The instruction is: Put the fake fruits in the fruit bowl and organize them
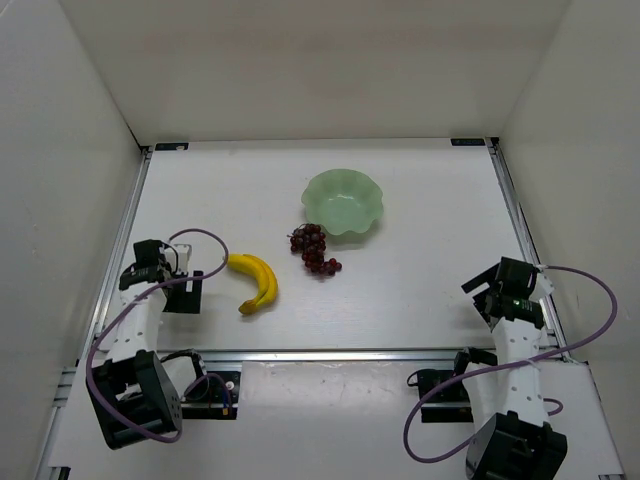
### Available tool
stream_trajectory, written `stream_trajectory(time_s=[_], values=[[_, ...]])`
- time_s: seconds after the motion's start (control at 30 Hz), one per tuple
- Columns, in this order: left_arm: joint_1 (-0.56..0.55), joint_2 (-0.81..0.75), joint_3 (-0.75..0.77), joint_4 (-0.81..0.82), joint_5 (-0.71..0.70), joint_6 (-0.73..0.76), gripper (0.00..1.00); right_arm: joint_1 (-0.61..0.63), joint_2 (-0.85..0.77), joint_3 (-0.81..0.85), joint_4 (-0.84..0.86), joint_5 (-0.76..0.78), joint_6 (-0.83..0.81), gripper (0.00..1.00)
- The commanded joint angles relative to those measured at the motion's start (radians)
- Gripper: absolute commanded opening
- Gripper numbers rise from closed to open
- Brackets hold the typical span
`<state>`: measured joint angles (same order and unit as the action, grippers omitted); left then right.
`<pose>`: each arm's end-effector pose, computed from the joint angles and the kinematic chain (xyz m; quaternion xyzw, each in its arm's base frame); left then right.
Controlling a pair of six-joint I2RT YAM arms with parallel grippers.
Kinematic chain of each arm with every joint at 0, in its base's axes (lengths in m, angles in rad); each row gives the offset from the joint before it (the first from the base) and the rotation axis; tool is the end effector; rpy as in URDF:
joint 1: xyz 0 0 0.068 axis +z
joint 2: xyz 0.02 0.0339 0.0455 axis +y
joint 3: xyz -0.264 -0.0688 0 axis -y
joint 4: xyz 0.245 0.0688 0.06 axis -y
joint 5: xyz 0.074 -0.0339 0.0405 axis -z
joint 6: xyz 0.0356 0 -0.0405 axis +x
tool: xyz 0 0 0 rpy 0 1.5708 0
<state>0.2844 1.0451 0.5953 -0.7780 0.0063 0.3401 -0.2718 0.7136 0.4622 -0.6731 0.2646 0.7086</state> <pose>0.1643 0.0478 0.1861 0.0280 0.9849 0.0495 0.1634 0.1303 -0.0460 0.1970 0.4795 0.8095 -0.0539 0.3344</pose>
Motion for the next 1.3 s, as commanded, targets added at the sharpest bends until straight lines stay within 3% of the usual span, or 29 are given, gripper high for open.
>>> stream_trajectory(time_s=[0.0, 0.17, 0.3, 0.33, 0.4, 0.6, 0.8, 1.1, 1.13, 1.17, 1.27], values=[[-0.028, -0.022, 0.053, -0.018, 0.043, 0.005, 1.00, 0.029, 0.009, 0.076, 0.081, -0.088, -0.144, 0.99], [-0.230, 0.042, 0.325, -0.104, 0.011, -0.039, 1.00, 0.156, 0.049, 0.197, 0.153, -0.188, -0.293, 0.99], [-0.371, 0.127, 0.571, -0.174, -0.018, -0.059, 1.00, 0.509, 0.183, 0.340, 0.153, -0.027, -0.398, 0.99], [-0.393, 0.138, 0.593, -0.175, -0.019, -0.059, 1.00, 0.667, 0.264, 0.369, 0.153, -0.002, -0.417, 0.99], [-0.447, 0.161, 0.620, -0.185, -0.019, -0.059, 1.00, 0.851, 0.398, 0.456, 0.153, 0.027, -0.442, 0.99], [-0.504, 0.161, 0.572, -0.204, 0.024, -0.059, 1.00, 1.090, 0.687, 0.648, 0.239, -0.077, -0.480, 0.99], [-0.504, 0.096, 0.474, -0.204, 0.024, -0.059, 1.00, 1.152, 1.056, 0.907, 0.248, -0.091, -0.491, 0.99], [-0.504, 0.033, 0.382, -0.213, 0.003, -0.049, 1.00, 1.152, 1.348, 1.150, 0.150, -0.077, -0.428, 0.99], [-0.504, 0.023, 0.382, -0.213, 0.003, -0.049, 1.00, 1.152, 1.357, 1.161, 0.150, -0.077, -0.419, 0.95], [-0.504, 0.023, 0.370, -0.213, 0.003, -0.036, 1.00, 1.152, 1.357, 1.173, 0.141, -0.093, -0.419, 0.80], [-0.504, 0.010, 0.359, -0.213, 0.003, -0.027, 1.00, 1.152, 1.373, 1.184, 0.141, -0.129, -0.409, 0.52]])
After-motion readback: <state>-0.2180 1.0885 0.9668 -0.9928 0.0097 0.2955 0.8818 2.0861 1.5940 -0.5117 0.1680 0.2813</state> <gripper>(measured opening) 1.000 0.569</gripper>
